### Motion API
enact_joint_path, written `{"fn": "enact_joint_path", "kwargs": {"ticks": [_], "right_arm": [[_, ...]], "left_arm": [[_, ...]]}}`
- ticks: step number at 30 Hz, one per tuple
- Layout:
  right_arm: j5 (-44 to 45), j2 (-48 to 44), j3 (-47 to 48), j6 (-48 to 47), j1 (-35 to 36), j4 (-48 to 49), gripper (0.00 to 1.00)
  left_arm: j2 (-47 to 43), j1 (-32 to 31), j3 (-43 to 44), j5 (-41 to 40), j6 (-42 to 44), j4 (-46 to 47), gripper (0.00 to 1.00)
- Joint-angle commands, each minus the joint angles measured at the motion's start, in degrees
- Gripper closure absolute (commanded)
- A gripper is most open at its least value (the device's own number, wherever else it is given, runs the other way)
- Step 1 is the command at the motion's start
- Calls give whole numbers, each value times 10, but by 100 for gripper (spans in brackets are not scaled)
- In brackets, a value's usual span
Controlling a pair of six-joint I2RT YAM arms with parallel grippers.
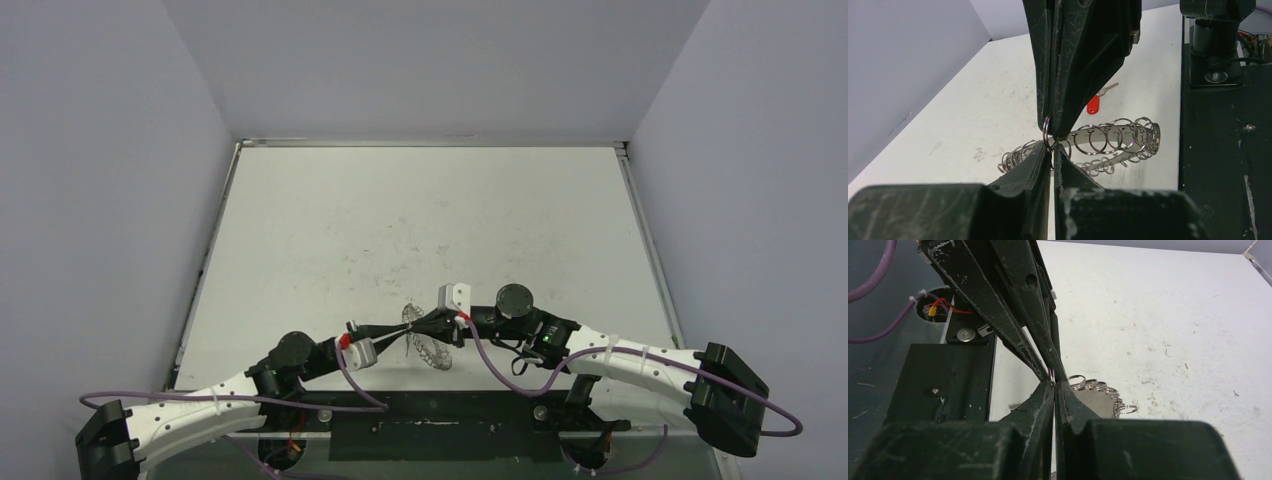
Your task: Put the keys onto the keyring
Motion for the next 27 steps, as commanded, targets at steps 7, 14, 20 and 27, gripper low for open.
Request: {"fn": "enact_joint_path", "kwargs": {"ticks": [7,14,20,27], "right_arm": [[-17,4,15,2,0,59,100],[-18,8,15,2,0,60,100],[-14,4,19,-4,0,39,100],[18,-26,22,-35,0,-6,69]], "left_arm": [[-4,-1,27,22,-10,46,88],[-2,-1,29,23,-13,46,100],[-15,-1,45,10,-16,-6,100],[-34,-1,81,-8,-10,-110,100]]}}
